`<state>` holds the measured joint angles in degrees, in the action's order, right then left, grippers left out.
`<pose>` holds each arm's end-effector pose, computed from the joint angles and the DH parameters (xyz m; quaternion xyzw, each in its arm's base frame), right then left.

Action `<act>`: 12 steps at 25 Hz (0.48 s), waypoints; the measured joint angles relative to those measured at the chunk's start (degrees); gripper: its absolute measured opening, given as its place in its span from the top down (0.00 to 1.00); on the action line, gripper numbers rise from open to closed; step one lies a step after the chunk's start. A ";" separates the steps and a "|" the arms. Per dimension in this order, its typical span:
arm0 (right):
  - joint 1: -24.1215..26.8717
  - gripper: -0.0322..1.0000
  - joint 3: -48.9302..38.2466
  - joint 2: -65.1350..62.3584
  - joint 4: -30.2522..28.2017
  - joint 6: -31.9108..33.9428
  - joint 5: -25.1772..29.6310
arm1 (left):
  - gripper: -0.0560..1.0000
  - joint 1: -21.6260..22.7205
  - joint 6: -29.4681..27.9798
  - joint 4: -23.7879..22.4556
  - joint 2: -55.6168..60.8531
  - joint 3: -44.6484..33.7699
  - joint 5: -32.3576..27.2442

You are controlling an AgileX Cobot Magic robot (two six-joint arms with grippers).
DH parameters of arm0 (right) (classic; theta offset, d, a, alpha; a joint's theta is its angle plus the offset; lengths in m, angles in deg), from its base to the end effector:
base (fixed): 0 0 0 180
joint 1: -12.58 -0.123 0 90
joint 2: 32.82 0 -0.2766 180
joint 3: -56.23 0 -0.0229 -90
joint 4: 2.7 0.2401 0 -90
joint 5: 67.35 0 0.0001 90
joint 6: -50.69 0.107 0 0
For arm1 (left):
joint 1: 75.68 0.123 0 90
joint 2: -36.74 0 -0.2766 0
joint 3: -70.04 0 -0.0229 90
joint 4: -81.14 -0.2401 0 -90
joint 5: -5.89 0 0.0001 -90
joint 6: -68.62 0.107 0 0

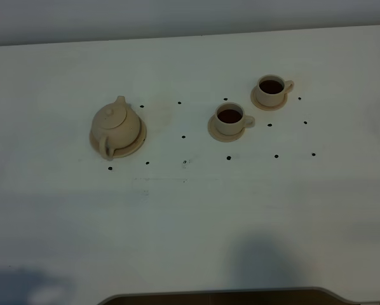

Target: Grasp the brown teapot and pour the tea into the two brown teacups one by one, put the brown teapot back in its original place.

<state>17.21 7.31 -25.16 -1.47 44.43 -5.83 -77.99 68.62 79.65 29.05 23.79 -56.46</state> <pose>0.0081 0.0014 0.2608 -0.0127 0.8575 -0.0381 0.5130 0.0025 0.0024 0.2724 0.0162 0.8492 0.0023 0.5279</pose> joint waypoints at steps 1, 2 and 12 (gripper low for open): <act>0.00 0.58 0.00 0.00 0.00 0.00 0.00 | 0.52 0.00 0.00 0.00 0.00 0.00 0.00; 0.00 0.58 0.00 0.00 0.00 0.00 0.00 | 0.52 0.00 0.00 0.00 0.00 0.00 0.00; 0.00 0.58 0.00 0.00 0.00 0.00 0.00 | 0.52 0.00 0.00 0.00 0.00 0.00 0.00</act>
<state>17.21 7.31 -25.16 -1.47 44.43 -5.83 -77.99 68.62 79.65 29.05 23.79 -56.46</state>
